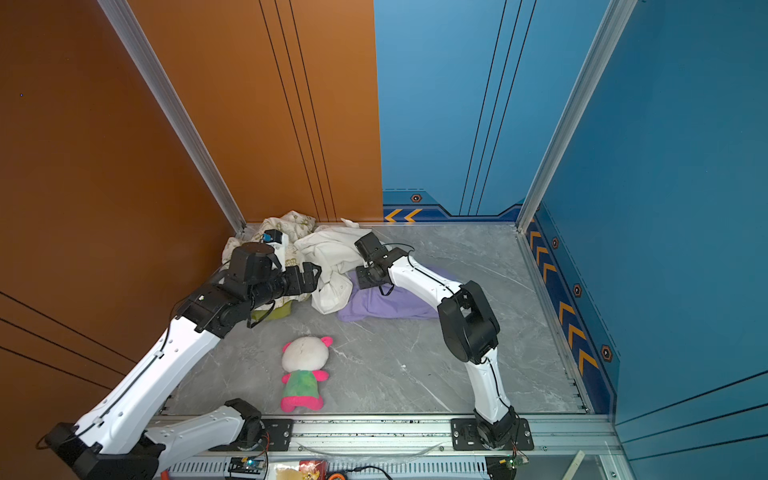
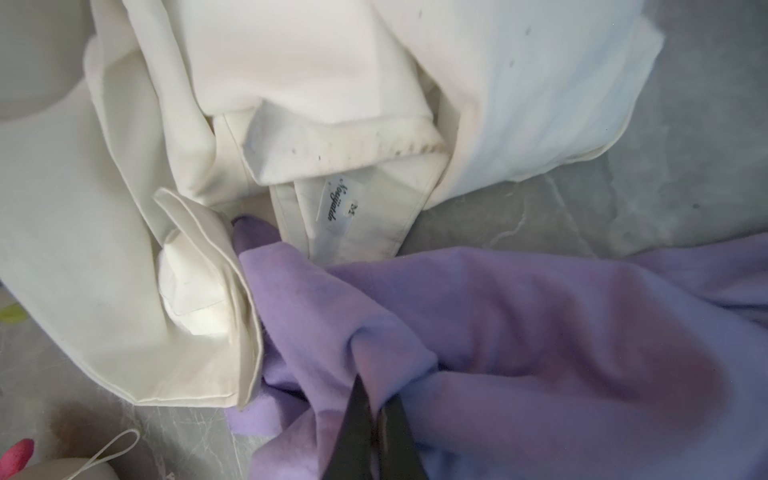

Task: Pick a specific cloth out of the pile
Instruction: 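Grasp the edge of the purple cloth with the right gripper, then lift the purple cloth up and away from the pile with the right gripper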

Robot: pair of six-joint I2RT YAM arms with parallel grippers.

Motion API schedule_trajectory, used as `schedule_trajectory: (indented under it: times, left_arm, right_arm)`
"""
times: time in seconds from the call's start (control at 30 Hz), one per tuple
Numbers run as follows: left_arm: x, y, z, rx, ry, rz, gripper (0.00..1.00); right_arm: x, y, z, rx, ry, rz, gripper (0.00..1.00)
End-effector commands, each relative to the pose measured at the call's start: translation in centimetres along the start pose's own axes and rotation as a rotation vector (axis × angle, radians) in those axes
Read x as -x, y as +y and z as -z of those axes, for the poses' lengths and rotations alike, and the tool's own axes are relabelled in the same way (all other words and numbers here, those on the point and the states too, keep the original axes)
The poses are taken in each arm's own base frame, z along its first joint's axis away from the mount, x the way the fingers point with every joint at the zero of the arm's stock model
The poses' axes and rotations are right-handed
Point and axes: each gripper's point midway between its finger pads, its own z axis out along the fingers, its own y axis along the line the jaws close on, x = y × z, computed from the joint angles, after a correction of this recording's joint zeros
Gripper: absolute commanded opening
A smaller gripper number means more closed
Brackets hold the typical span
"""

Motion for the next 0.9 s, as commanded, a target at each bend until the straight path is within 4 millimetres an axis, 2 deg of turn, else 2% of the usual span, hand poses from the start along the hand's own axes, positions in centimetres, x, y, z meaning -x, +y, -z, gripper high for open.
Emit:
schedule_trajectory:
  times: [0.0,0.13,0.37,0.6,0.87]
  left_arm:
    - [2.1,-0.2,0.3,0.0,-0.07,-0.014,0.98]
    - [2.7,-0.4,0.2,-0.009,-0.088,-0.016,0.98]
    - [3.6,-0.7,-0.2,-0.007,-0.106,-0.05,0.98]
    - [4.3,-1.0,-0.7,-0.004,-0.126,-0.051,0.98]
    - [5.9,-1.6,-2.4,0.003,-0.151,-0.053,0.98]
  right_arm:
    - [6.1,-0.9,6.5,-0.02,-0.19,0.007,0.0]
    - [9.2,-2.4,10.3,-0.043,-0.291,0.001,0.0]
    - [13.5,-6.8,16.9,-0.117,-0.452,-0.032,0.0]
    - [16.5,-11.0,22.5,-0.191,-0.581,-0.052,0.0]
    - [20.0,-16.4,28.7,-0.266,-0.733,-0.115,0.0]
